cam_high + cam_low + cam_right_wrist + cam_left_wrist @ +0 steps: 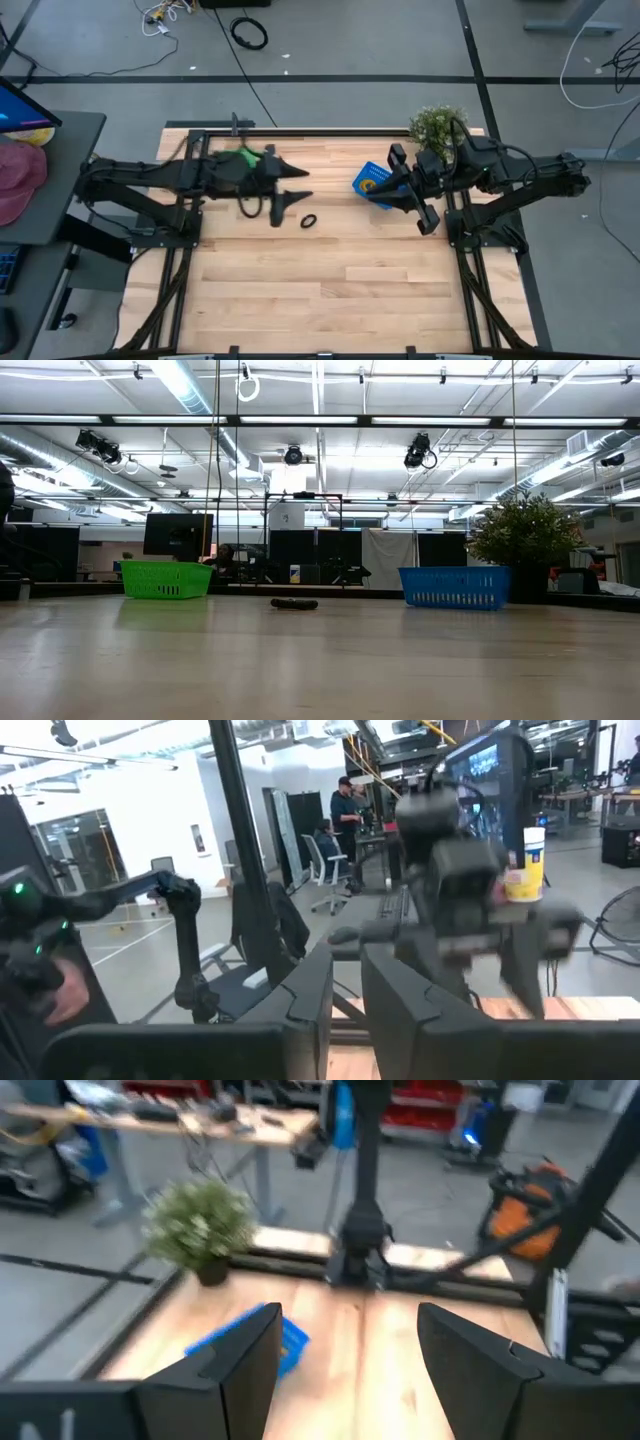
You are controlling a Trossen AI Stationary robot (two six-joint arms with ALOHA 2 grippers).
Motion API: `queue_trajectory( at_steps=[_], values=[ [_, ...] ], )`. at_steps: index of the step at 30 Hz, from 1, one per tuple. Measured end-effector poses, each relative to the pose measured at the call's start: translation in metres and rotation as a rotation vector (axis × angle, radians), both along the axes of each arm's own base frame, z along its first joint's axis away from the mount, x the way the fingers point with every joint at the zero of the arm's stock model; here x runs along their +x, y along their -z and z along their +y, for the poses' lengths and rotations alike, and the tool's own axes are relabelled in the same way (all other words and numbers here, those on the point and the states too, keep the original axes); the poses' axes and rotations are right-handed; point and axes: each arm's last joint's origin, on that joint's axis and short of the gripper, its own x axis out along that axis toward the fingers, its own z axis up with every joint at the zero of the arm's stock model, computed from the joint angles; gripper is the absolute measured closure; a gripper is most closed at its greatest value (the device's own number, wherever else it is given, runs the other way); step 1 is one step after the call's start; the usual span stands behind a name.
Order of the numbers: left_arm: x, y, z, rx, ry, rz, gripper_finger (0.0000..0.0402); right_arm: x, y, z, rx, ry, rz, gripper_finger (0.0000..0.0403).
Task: Sort spring keychains
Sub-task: Put the black spring keychain into the green bin
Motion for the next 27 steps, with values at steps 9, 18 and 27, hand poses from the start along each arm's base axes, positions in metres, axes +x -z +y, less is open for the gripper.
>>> queue_trajectory(
  at_steps=[9,18,27],
  values=[
    [0.038,0.045,0.019,-0.122,-0.162,0.174,0.0165,0.000,0.000,0.000,0.009,-0.001,-0.002,0.0341],
    [0.054,0.092,0.047,-0.532,-0.441,0.359,0.0166,0.000,0.000,-0.001,0.010,0.017,0.004,0.0341],
    [0.070,0.116,0.066,-0.567,-0.524,0.744,0.0191,0.000,0.001,-0.001,0.012,0.024,0.010,0.0341]
  ],
)
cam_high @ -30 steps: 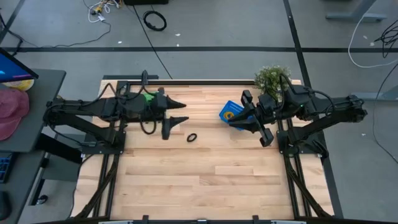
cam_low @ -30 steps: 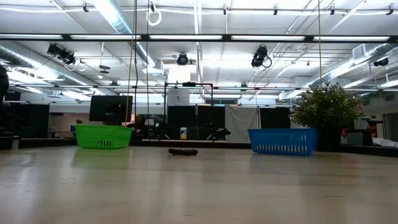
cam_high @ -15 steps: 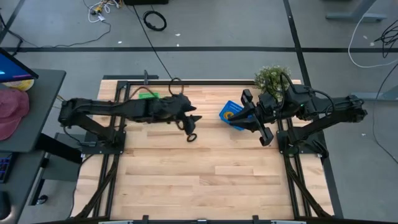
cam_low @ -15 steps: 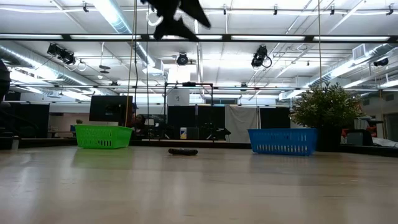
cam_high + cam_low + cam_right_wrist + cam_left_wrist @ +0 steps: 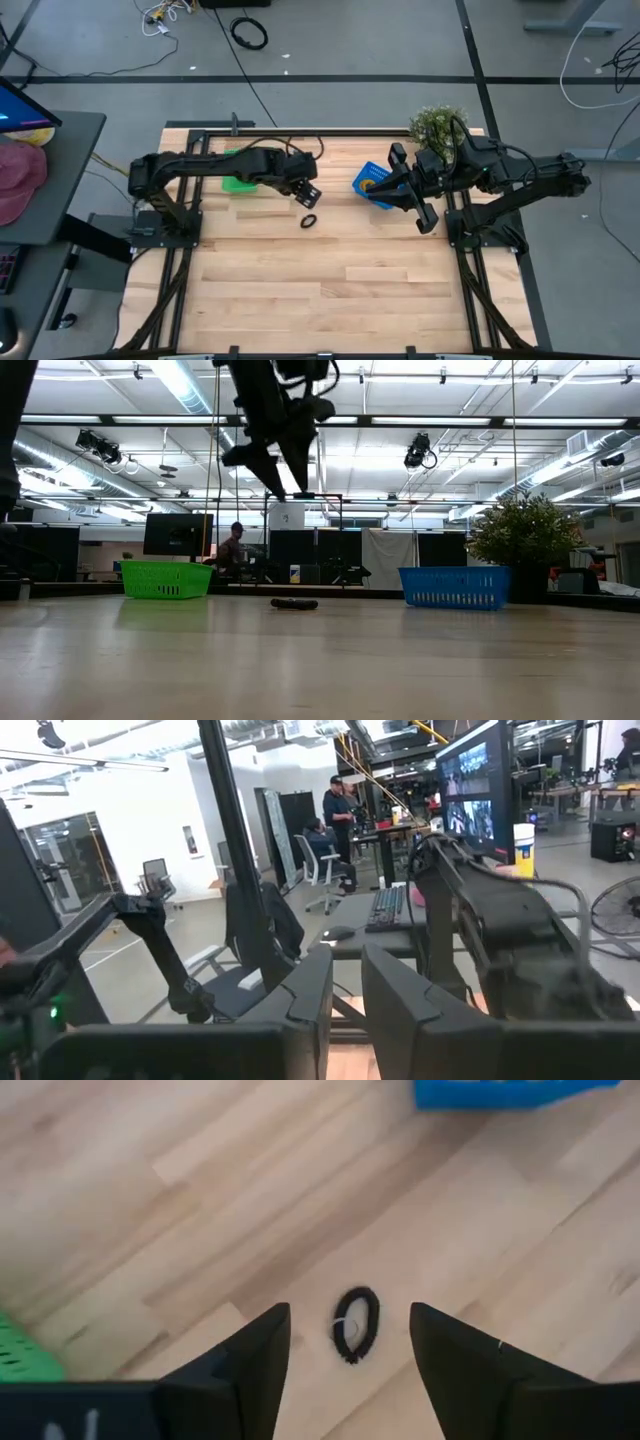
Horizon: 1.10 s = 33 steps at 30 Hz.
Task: Sort spring keychains
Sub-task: Put the black spring keychain into the green bin
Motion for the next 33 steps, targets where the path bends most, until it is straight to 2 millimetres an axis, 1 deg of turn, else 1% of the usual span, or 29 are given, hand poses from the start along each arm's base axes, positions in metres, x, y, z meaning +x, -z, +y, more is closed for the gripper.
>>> queue_trajectory(
  at_steps=[2,5,9,12,15,19,33],
  values=[
    [0.007,0.011,0.000,-0.032,0.012,0.021,0.0195,0.000,0.000,0.000,0.000,0.000,0.002,0.0341],
    [0.017,0.033,-0.003,-0.062,0.028,0.093,0.0199,0.000,0.000,0.000,0.011,-0.001,0.006,0.0341],
    [0.026,0.059,-0.007,-0.084,0.059,0.179,0.0199,0.000,0.001,0.000,0.014,-0.002,0.013,0.0341],
    [0.031,0.075,-0.008,-0.092,0.080,0.224,0.0198,0.000,0.001,0.000,0.017,-0.002,0.015,0.0341],
    [0.035,0.086,-0.008,-0.108,0.093,0.249,0.0198,0.000,0.001,0.000,0.016,-0.002,0.019,0.0341],
    [0.040,0.095,-0.008,-0.104,0.113,0.248,0.0197,0.000,0.002,0.000,0.016,0.000,0.020,0.0341],
    [0.048,0.129,-0.010,-0.155,0.152,0.307,0.0197,0.000,0.002,0.000,0.018,0.002,0.029,0.0341]
  ],
)
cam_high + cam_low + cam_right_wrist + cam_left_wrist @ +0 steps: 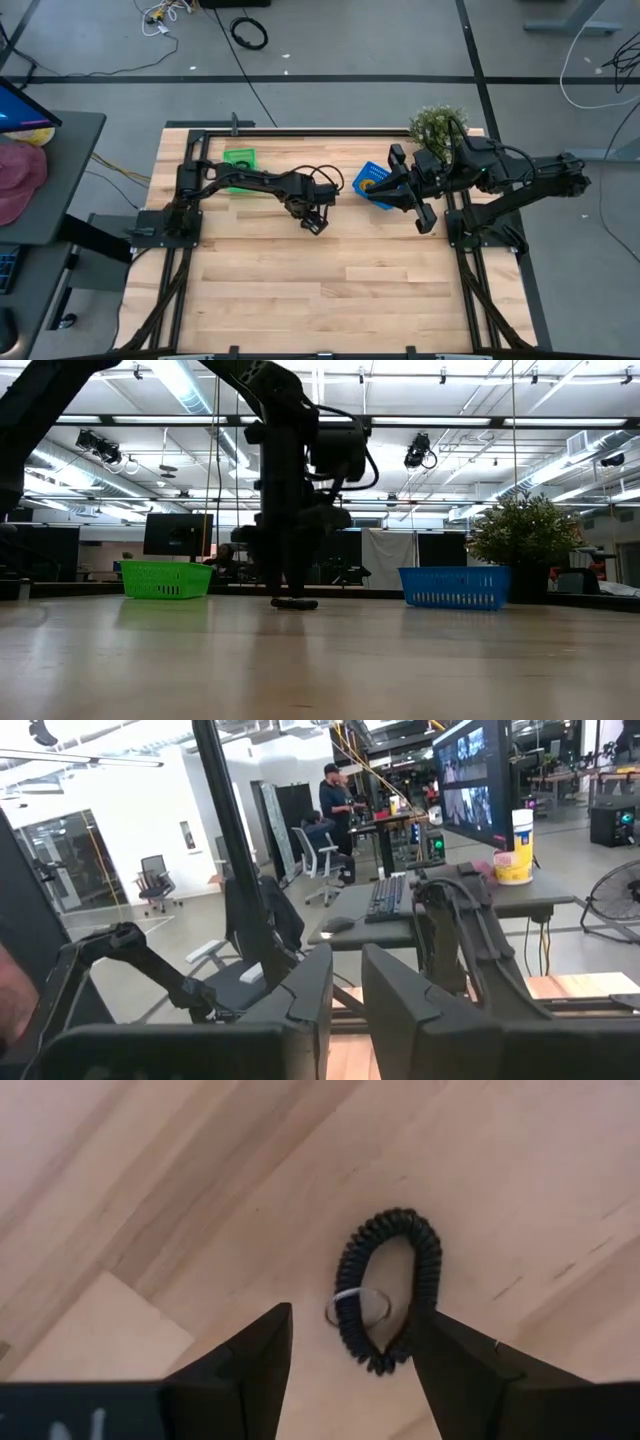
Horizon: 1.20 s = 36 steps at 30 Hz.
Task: Sort spring keychains
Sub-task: Put the black spring keychain into the green bin
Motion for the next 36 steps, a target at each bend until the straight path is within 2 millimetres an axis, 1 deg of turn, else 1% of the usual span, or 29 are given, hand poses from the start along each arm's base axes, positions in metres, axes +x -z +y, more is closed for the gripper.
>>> queue_trajectory(
  at_steps=[6,12,15,26,31,36],
  values=[
    [0.0031,0.0088,0.0002,-0.001,0.000,0.006,0.0197,0.0000,-0.0004,0.0000,0.001,0.000,-0.005,0.0341],
    [0.0030,0.0092,-0.0001,-0.001,0.002,0.006,0.0206,0.0000,-0.0005,0.0000,0.001,0.000,-0.005,0.0341],
    [0.0031,0.0092,-0.0005,-0.001,0.003,0.005,0.0224,0.0001,-0.0004,-0.0001,0.000,0.001,-0.005,0.0341],
    [0.0038,0.0079,-0.0009,0.001,0.005,-0.004,0.0315,0.0000,-0.0005,-0.0001,0.000,0.001,-0.005,0.0341],
    [0.0036,0.0079,-0.0008,0.004,0.006,-0.002,0.0339,0.0001,-0.0004,-0.0001,0.001,0.001,-0.005,0.0341],
    [0.0036,0.0079,-0.0008,0.004,0.006,-0.002,0.0355,0.0001,-0.0004,-0.0001,0.001,0.002,-0.005,0.0341]
  ],
)
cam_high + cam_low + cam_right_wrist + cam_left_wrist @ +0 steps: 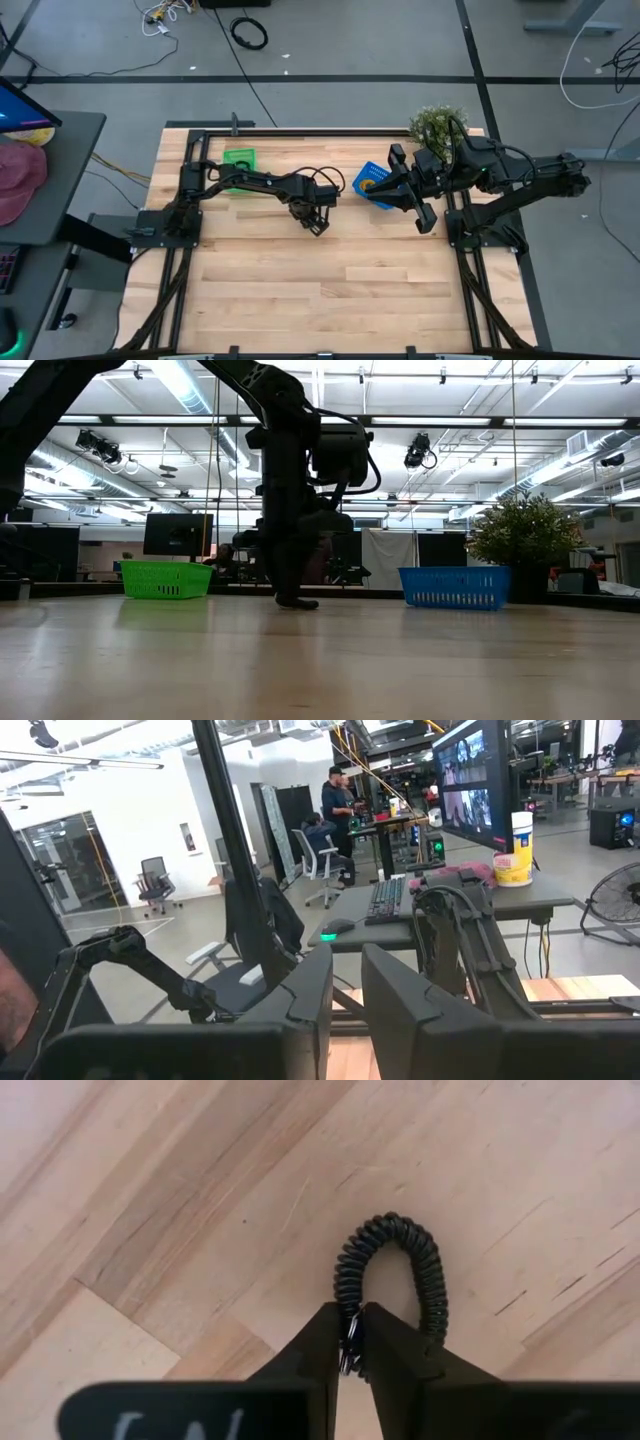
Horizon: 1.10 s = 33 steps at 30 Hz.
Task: Sort spring keychains
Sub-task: Put the black spring keychain into the green bin
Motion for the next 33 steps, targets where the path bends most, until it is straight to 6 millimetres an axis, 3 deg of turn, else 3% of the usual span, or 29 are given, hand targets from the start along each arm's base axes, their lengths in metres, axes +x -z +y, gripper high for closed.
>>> queue_trajectory(
  at_steps=[7,14,27,33],
  values=[
    [-0.001,-0.006,-0.001,0.003,0.020,-0.007,0.0367,0.000,0.000,0.000,0.000,0.000,0.000,0.0341],
    [-0.009,-0.041,-0.001,0.039,0.027,-0.064,0.0369,0.000,0.000,0.000,-0.001,0.000,0.004,0.0341],
    [-0.050,-0.144,0.000,0.210,-0.025,-0.347,0.0369,0.000,0.000,0.000,-0.003,0.001,0.002,0.0341],
    [-0.082,-0.201,-0.003,0.440,-0.075,-0.535,0.0369,0.000,0.000,0.000,-0.003,0.001,0.001,0.0341]
  ],
)
